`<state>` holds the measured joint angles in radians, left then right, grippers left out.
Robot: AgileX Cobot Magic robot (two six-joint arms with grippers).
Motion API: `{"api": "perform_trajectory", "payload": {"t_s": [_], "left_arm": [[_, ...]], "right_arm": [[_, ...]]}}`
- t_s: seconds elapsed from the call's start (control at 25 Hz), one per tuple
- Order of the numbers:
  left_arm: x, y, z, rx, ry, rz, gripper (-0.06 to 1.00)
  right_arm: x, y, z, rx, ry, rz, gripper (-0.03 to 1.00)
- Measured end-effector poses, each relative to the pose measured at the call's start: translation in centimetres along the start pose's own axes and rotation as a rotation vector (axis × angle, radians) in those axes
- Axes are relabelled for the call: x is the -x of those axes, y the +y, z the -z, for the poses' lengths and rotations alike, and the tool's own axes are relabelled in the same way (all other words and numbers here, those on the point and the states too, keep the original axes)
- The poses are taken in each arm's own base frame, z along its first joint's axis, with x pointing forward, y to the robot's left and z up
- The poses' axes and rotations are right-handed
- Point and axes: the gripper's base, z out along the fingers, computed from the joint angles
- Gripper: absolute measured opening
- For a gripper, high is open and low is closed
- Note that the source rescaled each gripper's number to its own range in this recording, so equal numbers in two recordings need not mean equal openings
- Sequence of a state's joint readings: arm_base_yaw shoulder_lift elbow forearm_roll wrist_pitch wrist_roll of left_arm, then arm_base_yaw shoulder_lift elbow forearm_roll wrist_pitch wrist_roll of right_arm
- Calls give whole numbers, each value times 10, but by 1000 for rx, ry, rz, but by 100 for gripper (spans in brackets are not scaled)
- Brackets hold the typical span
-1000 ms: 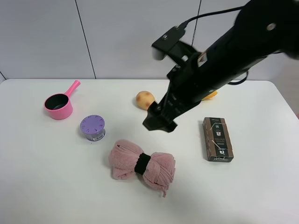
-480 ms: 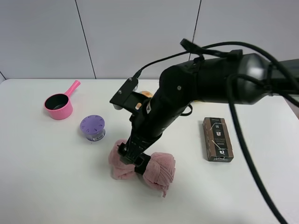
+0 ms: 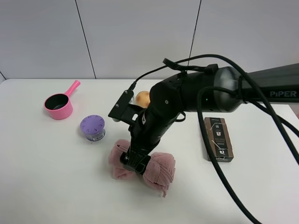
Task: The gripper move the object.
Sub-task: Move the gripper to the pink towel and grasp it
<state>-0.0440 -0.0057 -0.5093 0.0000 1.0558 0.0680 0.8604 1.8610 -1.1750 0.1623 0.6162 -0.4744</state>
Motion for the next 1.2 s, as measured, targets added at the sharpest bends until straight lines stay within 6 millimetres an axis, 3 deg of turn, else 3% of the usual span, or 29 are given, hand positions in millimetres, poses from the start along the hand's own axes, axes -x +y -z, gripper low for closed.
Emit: {"api": "perform_trajectory", "payload": {"t_s": [0.28, 1.2], "left_arm": [[0, 0, 0, 0, 0, 0, 100], [0, 0, 0, 0, 0, 0, 100]], "right_arm": [[-12, 2, -8, 37, 133, 30, 100], [-23, 4, -43, 66, 230, -43, 100]]}}
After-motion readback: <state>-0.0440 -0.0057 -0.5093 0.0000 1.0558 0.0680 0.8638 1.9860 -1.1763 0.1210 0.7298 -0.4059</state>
